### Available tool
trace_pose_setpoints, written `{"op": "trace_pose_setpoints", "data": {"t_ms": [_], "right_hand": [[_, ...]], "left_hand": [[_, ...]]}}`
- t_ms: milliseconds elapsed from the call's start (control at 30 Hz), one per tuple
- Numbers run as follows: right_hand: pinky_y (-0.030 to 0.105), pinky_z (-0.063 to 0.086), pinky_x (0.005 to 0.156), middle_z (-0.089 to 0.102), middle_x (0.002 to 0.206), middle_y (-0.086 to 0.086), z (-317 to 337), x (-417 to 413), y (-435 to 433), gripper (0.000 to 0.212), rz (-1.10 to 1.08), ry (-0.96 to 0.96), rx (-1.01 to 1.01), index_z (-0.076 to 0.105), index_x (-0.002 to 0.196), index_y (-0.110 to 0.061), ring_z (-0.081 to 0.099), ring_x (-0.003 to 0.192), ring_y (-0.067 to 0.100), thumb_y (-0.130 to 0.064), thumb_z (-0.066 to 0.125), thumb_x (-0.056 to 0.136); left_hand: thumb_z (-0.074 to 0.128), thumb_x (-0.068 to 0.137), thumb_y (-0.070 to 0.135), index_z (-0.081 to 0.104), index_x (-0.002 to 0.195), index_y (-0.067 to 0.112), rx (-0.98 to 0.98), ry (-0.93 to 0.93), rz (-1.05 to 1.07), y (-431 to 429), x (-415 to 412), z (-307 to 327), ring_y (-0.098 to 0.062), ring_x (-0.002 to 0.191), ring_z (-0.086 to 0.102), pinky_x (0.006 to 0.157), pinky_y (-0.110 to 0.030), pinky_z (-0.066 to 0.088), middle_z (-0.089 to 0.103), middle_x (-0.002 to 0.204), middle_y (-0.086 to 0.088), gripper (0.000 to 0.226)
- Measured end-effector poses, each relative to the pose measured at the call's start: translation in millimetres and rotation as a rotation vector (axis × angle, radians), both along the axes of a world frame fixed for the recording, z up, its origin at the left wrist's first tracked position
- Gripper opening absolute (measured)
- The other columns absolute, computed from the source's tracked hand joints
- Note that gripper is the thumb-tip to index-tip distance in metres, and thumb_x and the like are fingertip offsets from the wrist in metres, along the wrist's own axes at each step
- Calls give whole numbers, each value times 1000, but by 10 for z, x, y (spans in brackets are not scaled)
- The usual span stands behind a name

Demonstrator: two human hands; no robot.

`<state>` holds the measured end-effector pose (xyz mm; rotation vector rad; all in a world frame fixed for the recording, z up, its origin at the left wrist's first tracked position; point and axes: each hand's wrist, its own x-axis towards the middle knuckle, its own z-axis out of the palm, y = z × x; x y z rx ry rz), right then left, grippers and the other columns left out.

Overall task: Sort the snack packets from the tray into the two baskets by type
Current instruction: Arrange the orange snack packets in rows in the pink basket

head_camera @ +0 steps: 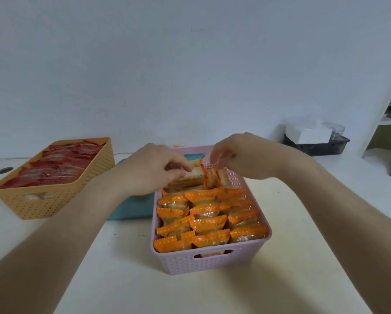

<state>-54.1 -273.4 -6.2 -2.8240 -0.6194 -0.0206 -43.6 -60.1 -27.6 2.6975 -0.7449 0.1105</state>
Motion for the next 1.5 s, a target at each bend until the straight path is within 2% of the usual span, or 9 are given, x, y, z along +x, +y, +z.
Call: {"op": "trace_pose_setpoints", "data": {"t_ms": [167, 367, 567, 633, 700, 833, 1200, 1333, 1500], "right_hand": [[29, 49, 76, 64, 109, 3, -149, 225, 323, 26, 45, 235, -337, 65, 113, -18, 61, 94, 20, -16, 46, 96], [42, 52, 93, 67, 111, 1, -256, 368, 321, 32, 59, 316, -226, 62, 115, -21, 63, 102, 22, -25, 50, 86], [38, 55, 89, 69, 108, -1, -217, 393, 174, 20, 9, 231, 59, 58, 95, -26, 64, 99, 21, -8, 62, 87], [35, 54, 89, 67, 112, 0, -235, 418, 203, 19, 11, 184, -66, 63, 93, -28, 62, 100, 20, -10, 61, 88], [35, 53, 90, 64, 117, -2, -278, 442, 259, 25, 36, 188, -206, 65, 110, -29, 61, 104, 20, -14, 58, 91], [39, 52, 94, 57, 129, -5, -389, 506, 344, 45, 63, 224, -253, 52, 131, -37, 57, 114, 22, -16, 55, 90], [35, 54, 83, 69, 101, 2, -450, 541, 478, 22, 77, 182, -349, 70, 107, -18, 63, 95, 24, -15, 59, 89], [27, 49, 72, 68, 89, -4, -315, 490, 430, 15, 71, 163, -222, 71, 96, -18, 63, 87, 17, -27, 65, 85], [28, 52, 75, 64, 98, -5, -112, 381, 271, 22, 18, 109, 261, 62, 97, -21, 63, 89, 17, -28, 72, 79]], "left_hand": [[66, 86, 29, 76, 100, 30, 239, 81, -102, -213, 213, -49, 0, 81, 63, 74, -19, 50, 73, 95, 15, 17], [68, 79, 38, 72, 83, 16, 433, 5, -81, -332, 377, -169, -15, 65, 59, 54, -25, 44, 66, 71, 1, 23], [74, 75, 38, 69, 110, 32, 211, 9, -28, -170, 250, -39, -11, 83, 62, 70, -28, 51, 69, 93, 7, 36], [73, 76, 36, 68, 110, 36, 165, -42, 7, -91, 188, -2, -8, 83, 60, 70, -27, 50, 67, 92, 11, 35], [71, 77, 35, 68, 109, 37, 155, -64, 36, -26, 128, 20, -6, 80, 58, 68, -23, 47, 63, 89, 15, 32], [75, 74, 32, 69, 98, 37, 67, 0, 65, 62, 13, 37, -5, 84, 62, 77, -32, 54, 68, 96, 14, 25], [62, 88, 47, 75, 99, 32, 247, 117, 2, 138, 16, -1, -2, 84, 61, 67, -16, 43, 70, 88, 16, 23], [52, 92, 51, 74, 94, 32, 344, 27, -14, 111, 20, -45, -4, 79, 60, 73, -27, 44, 68, 79, 16, 30], [52, 92, 50, 70, 102, 34, 353, -114, -10, 82, 23, -136, -1, 80, 50, 75, -28, 32, 59, 78, 19, 26]]}}
